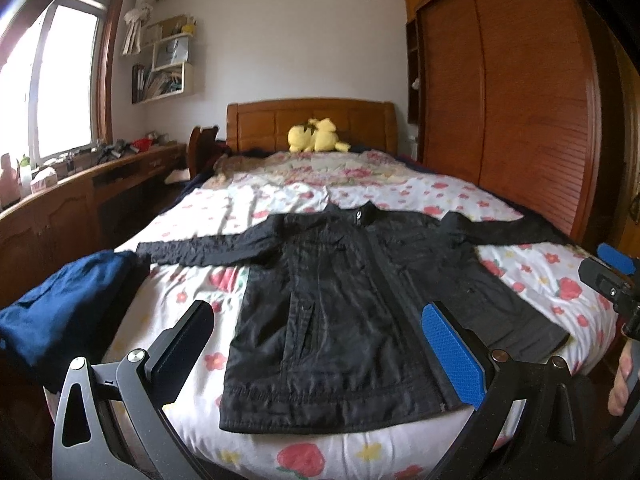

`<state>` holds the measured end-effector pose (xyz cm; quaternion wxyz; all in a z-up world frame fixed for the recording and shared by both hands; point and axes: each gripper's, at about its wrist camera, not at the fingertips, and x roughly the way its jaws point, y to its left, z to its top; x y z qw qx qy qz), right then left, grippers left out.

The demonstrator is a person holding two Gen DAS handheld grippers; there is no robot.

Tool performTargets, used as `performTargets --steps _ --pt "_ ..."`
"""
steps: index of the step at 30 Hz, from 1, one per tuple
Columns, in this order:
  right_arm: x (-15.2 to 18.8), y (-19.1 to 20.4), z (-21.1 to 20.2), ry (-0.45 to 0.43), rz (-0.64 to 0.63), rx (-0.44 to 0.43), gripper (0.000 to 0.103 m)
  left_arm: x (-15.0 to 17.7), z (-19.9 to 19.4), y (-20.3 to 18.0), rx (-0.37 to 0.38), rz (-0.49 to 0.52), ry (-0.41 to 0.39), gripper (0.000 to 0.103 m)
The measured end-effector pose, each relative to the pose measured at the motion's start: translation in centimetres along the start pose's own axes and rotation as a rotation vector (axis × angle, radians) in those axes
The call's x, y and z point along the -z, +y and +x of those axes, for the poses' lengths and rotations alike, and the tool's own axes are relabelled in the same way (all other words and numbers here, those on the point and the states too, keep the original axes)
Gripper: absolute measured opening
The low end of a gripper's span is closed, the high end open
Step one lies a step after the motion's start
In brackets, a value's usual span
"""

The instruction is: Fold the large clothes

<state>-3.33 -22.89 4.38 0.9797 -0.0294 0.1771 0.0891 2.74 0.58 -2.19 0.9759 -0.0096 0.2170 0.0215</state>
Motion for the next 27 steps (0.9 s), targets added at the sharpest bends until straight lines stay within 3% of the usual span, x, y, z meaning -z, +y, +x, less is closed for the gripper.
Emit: performTargets --steps 15,27 --pt "1.3 0.9 5.9 0.068 -0.041 -0.062 0.103 0.1 3.9 1.5 -0.025 -0.011 0.089 0.103" --pt "1.5 2.4 16.8 0.142 -0.083 -0.175 0.103 0.1 10.8 5.2 -0.052 -0.056 0.180 0.103"
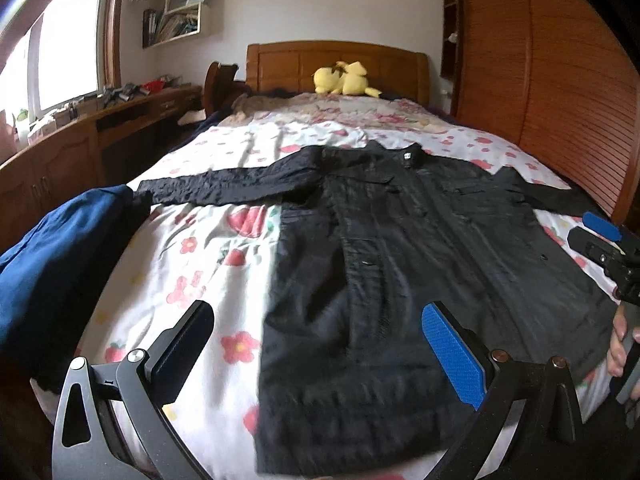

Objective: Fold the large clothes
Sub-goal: 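Reach the left gripper to the sleeve cuff nearest it and close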

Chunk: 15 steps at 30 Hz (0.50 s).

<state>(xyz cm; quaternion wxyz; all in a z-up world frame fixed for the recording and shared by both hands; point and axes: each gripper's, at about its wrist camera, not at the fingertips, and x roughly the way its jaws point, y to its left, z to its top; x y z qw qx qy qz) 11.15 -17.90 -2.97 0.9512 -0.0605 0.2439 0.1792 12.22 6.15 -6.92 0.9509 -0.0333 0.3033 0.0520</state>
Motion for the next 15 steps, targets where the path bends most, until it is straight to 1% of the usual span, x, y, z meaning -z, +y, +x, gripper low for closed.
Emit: performTargets --steps 3,8,12,15 --pt "-1.3 0.1 2.2 0.006 -0.003 -0.037 0.103 -1.2 1.5 1.2 -0.015 -0.020 0.009 0.103" --pt "-3.5 0.8 7.3 0.017 -0.035 -0.091 0.103 -2.6 3.7 3.2 -0.026 -0.070 0.023 0.103" --pt "-3.5 1.2 11.4 0.065 -0.064 -0.131 0.103 -3.3 5.8 4.5 -0.057 -0.091 0.054 0.103" --pt "-2.4 1.3 12.7 0.077 -0.120 -0.120 0.103 -4.0 7.2 5.3 -0.074 -0.105 0.068 0.103"
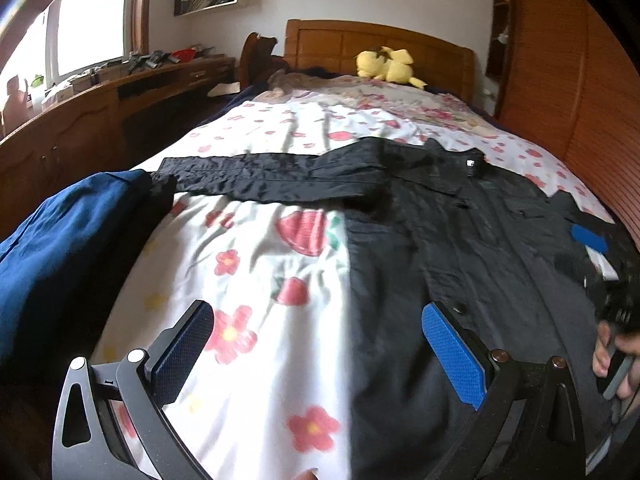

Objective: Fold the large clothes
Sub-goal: 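Reach the left gripper to the sleeve cuff nearest it and close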

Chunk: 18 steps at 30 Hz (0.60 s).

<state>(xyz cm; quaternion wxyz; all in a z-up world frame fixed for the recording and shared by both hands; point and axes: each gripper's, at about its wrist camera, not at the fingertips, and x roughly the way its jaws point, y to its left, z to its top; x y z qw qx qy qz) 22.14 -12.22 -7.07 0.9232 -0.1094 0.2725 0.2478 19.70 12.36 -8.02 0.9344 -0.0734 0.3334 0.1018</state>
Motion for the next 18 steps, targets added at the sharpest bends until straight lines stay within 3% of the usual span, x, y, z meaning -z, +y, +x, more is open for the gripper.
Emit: performTargets --steps 5,8,18 --pt "1.5 -1.1 1.4 0.051 0.032 -0.039 0.103 -2.6 3.6 1.0 -0.023 0.010 0.015 0.103" --pt "1.6 -1.6 1.6 0.052 0.054 -0.051 0.103 -4.8 6.7 2.2 0.006 -0.040 0.037 0.103" --pt "2.1 -1.4 2.7 0.084 0.050 -0.033 0.103 -9.9 17.0 5.5 -0.017 -0.113 0.105 0.103"
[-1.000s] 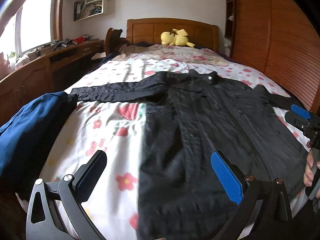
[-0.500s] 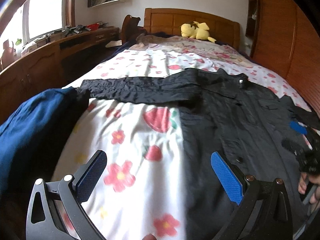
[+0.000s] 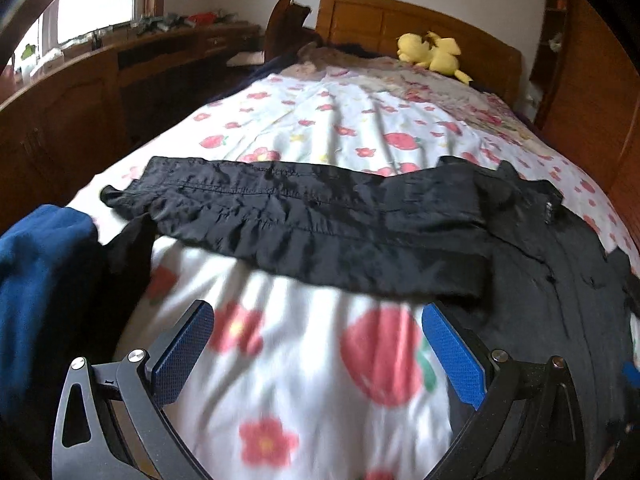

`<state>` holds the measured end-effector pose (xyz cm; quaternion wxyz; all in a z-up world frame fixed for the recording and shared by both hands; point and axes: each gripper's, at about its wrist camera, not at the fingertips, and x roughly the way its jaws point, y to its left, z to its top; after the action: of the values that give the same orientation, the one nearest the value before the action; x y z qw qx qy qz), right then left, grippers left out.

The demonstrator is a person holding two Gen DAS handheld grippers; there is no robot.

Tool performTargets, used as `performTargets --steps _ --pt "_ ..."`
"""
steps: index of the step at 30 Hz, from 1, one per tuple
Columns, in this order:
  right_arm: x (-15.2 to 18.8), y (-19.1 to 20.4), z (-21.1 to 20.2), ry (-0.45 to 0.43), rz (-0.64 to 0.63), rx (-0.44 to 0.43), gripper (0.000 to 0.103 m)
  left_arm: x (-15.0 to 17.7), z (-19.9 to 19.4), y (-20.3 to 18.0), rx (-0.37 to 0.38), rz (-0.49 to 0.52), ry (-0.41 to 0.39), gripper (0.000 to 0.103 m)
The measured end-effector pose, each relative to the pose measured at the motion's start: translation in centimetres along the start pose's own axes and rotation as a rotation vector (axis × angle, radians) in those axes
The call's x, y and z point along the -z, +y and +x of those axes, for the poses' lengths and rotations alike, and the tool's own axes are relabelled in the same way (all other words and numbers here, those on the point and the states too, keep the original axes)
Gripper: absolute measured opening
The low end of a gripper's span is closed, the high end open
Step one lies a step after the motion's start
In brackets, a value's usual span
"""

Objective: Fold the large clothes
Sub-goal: 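Reach the left gripper to the sleeve cuff nearest it and close, then carry the held sleeve across the jacket body with the left gripper and open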

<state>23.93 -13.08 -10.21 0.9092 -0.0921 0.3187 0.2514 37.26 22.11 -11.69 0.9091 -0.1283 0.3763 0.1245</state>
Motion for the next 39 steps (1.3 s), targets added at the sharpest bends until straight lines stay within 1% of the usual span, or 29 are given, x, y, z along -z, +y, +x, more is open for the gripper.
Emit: performTargets --steps 2,5,8,11,13,14,15,16,18,20,21,22,23,24,25,26,27,31,34,37,39 --pt "0.1 0.0 0.1 0.002 -0.001 0.001 0.103 -0.8 1.9 0.6 0.008 -0.025 0.022 0.103" --pt "0.1 0.1 0.2 0.002 -0.007 0.004 0.103 -2.0 4.6 2.1 0.028 -0.097 0.060 0.098" --pt "0.1 0.3 0.3 0.002 -0.015 0.008 0.103 -3.1 6.9 3.7 0.026 -0.164 0.093 0.093" --pt "0.2 0.4 0.3 0.000 -0.022 0.009 0.103 -3.6 8.7 5.1 0.028 -0.220 0.116 0.081" --pt "0.2 0.4 0.3 -0.001 -0.022 0.008 0.103 -3.9 9.5 5.9 0.023 -0.265 0.124 0.071" --pt "0.3 0.4 0.3 -0.002 -0.021 0.007 0.103 -4.0 9.7 6.2 0.024 -0.282 0.124 0.068" --pt "0.3 0.4 0.3 -0.002 -0.019 0.007 0.103 -4.1 9.9 6.5 0.020 -0.294 0.122 0.064" --pt "0.3 0.3 0.3 -0.002 -0.018 0.005 0.103 -4.3 10.3 6.4 -0.001 -0.292 0.128 0.060" --pt "0.3 0.3 0.3 -0.002 -0.016 0.005 0.103 -4.4 10.6 6.0 -0.029 -0.285 0.144 0.059" --pt "0.3 0.3 0.3 -0.004 -0.015 0.003 0.103 -4.3 10.4 5.6 -0.025 -0.283 0.143 0.057" --pt "0.3 0.2 0.3 -0.004 -0.014 0.002 0.103 -4.5 10.6 5.4 -0.019 -0.277 0.145 0.050" --pt "0.4 0.2 0.3 -0.004 -0.012 0.002 0.103 -4.6 10.7 5.3 -0.024 -0.272 0.147 0.036" --pt "0.4 0.2 0.3 -0.005 -0.013 0.002 0.103 -4.8 10.9 5.4 -0.038 -0.269 0.147 0.027" --pt "0.3 0.2 0.3 -0.007 -0.013 0.003 0.103 -4.9 10.9 5.6 -0.043 -0.275 0.142 0.011" --pt "0.3 0.3 0.3 -0.006 -0.014 0.002 0.103 -4.9 10.9 5.9 -0.029 -0.289 0.136 0.006" --pt "0.4 0.3 0.5 -0.003 -0.014 0.000 0.103 -5.0 11.0 6.2 -0.009 -0.303 0.138 0.005" --pt "0.4 0.3 0.5 0.000 -0.013 -0.002 0.103 -5.1 10.9 6.0 -0.009 -0.303 0.139 0.004" --pt "0.5 0.2 0.6 0.004 -0.008 -0.009 0.103 -5.9 9.6 4.4 -0.043 -0.244 0.106 0.003" --pt "0.5 0.1 0.5 -0.003 -0.006 -0.010 0.103 -6.7 7.7 2.3 -0.040 -0.207 0.069 0.003" --pt "0.5 0.2 0.2 -0.012 -0.005 -0.009 0.103 -7.7 5.4 -0.7 -0.035 -0.154 0.026 0.003" --pt "0.5 0.2 -0.1 -0.020 -0.004 -0.006 0.103 -8.3 3.7 -3.2 -0.010 -0.106 0.004 0.003"
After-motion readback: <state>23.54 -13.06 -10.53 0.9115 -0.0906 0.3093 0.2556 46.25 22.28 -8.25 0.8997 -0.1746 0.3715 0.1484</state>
